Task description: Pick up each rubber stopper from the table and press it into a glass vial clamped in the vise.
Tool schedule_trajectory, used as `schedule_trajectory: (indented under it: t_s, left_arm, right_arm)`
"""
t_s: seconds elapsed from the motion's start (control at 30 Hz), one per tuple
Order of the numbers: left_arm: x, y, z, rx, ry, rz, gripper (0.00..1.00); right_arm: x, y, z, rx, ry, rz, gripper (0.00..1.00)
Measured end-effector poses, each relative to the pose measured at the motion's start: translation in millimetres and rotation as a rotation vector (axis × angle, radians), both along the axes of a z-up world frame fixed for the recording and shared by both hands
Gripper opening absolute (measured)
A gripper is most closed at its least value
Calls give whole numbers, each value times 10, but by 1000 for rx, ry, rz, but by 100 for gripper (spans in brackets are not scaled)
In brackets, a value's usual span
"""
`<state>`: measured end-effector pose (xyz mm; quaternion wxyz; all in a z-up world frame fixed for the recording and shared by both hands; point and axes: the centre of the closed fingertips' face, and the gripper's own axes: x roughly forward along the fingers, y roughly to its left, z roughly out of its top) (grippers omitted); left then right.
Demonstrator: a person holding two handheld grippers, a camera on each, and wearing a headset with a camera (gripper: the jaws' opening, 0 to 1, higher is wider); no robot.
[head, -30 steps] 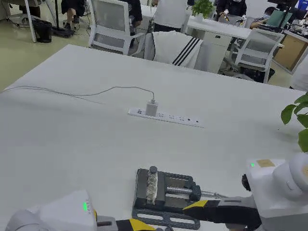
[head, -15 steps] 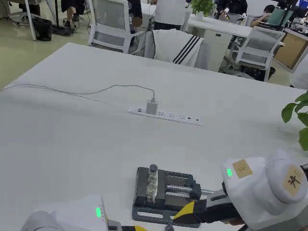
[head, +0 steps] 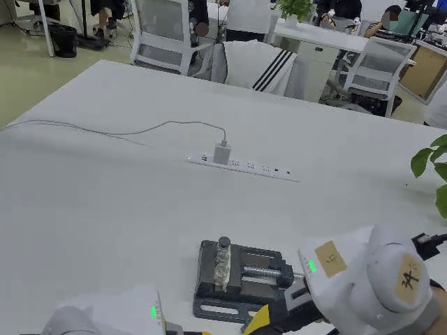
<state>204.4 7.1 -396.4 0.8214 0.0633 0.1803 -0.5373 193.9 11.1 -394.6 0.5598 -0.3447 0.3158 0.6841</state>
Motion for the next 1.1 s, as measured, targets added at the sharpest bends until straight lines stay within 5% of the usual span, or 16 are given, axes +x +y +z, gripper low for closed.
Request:
schedule_trajectory:
  t_s: [1.1]
  left_arm:
    - [-16,-32,22,-23,4,9,4]
  right_arm:
    - [5,2,-29,-35,-10,15,8]
